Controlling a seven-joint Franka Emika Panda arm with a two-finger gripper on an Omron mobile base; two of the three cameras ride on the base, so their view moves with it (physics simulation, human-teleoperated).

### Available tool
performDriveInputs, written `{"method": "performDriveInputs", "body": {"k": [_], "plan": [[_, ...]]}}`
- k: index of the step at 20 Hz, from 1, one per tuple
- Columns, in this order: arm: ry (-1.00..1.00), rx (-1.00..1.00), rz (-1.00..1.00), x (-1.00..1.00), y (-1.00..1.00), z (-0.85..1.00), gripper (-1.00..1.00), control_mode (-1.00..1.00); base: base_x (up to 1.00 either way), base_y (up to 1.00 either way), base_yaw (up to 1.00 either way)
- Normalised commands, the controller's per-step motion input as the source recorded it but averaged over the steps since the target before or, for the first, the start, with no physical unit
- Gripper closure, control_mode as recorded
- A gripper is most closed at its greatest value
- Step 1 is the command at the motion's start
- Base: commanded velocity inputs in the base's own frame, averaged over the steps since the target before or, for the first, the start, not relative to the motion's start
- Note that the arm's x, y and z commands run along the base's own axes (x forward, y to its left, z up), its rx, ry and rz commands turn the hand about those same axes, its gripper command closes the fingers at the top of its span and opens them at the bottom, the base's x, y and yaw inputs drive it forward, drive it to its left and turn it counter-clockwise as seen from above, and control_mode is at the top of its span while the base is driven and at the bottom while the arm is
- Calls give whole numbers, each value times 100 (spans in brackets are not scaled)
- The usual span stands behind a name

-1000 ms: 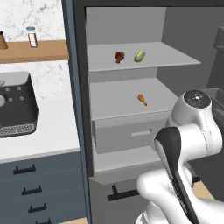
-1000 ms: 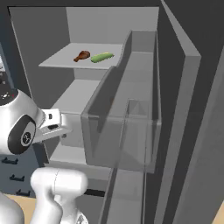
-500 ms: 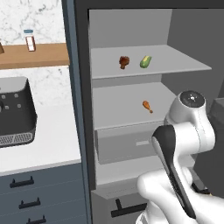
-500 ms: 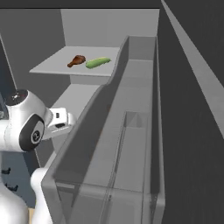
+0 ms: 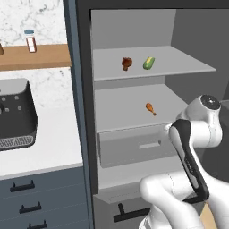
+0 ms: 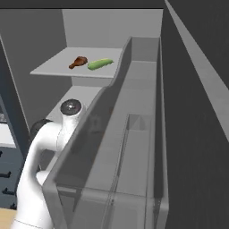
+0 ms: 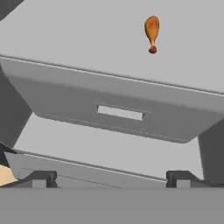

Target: Place one corn and one chicken drumstick in each tupperware on the nearby counter, to pack two identical lunches.

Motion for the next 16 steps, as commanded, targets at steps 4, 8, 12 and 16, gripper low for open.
{"method": "performDriveInputs", "body": {"k": [4,8,12,16], "plan": [[0,24,-11,97,-10,-12,-100,-100,0,0,0],[0,0,-3,80,0,-12,-100,-100,0,0,0],[0,0,0,91,0,-20,-100,-100,0,0,0],[0,0,0,86,-14,-16,-100,-100,0,0,0]]}}
